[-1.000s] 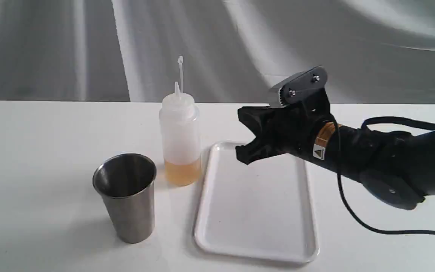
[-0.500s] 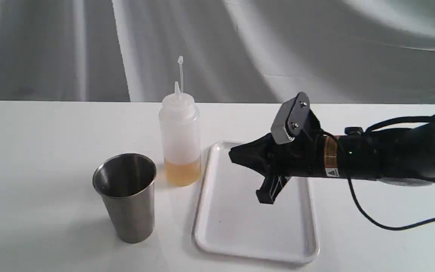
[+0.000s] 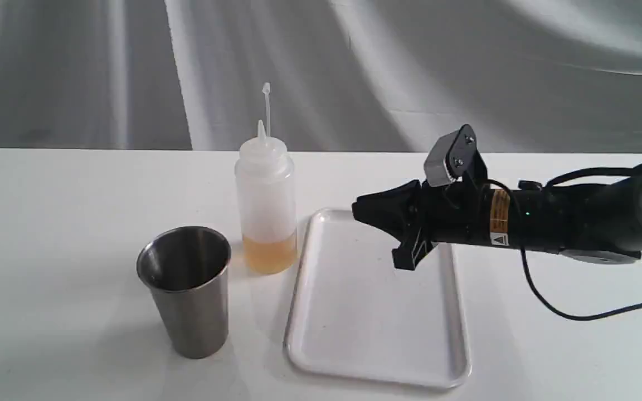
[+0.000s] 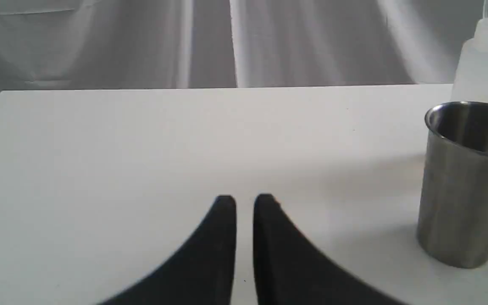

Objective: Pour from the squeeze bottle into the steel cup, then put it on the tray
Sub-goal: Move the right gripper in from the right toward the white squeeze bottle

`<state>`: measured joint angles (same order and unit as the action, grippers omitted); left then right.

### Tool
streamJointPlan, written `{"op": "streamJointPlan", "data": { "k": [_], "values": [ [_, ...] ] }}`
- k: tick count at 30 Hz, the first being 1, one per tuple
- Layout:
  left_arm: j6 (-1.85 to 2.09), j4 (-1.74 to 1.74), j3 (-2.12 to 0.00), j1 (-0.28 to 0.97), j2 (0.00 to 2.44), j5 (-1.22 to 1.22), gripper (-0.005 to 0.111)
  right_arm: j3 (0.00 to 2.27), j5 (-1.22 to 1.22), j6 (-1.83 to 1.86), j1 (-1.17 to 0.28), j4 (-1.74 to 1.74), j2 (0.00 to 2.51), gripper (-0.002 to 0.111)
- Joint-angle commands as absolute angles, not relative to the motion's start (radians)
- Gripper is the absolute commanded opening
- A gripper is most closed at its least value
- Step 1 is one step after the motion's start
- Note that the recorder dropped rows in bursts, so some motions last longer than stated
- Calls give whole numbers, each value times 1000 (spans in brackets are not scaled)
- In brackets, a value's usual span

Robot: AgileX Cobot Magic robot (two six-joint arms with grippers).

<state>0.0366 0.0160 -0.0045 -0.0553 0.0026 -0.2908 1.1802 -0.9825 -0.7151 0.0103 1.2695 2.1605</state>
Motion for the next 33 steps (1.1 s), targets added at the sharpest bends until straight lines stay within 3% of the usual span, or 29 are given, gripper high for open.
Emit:
{"op": "streamJointPlan", "data": {
  "k": [1,4,5,7,20,33],
  "values": [
    [36,17,0,-47,0,-284,8,1220,-1050,-758,9,1323,2176,25],
    [36,17,0,-47,0,-284,8,1237,-1064,-785,9,1309,2194,65],
    [34,17,0,-47,0,-284,8,1240,-1051,-787,9,1287,2203,86],
    [32,17,0,-47,0,-284,8,1243,-1027,-785,9,1271,2214,105],
    [35,17,0,-47,0,-284,8,1251,-1024,-694,-4,1214,2241,105],
    [32,17,0,-47,0,-284,8,1430,-1001,-730,-90,1229,2367,105]
  ]
}}
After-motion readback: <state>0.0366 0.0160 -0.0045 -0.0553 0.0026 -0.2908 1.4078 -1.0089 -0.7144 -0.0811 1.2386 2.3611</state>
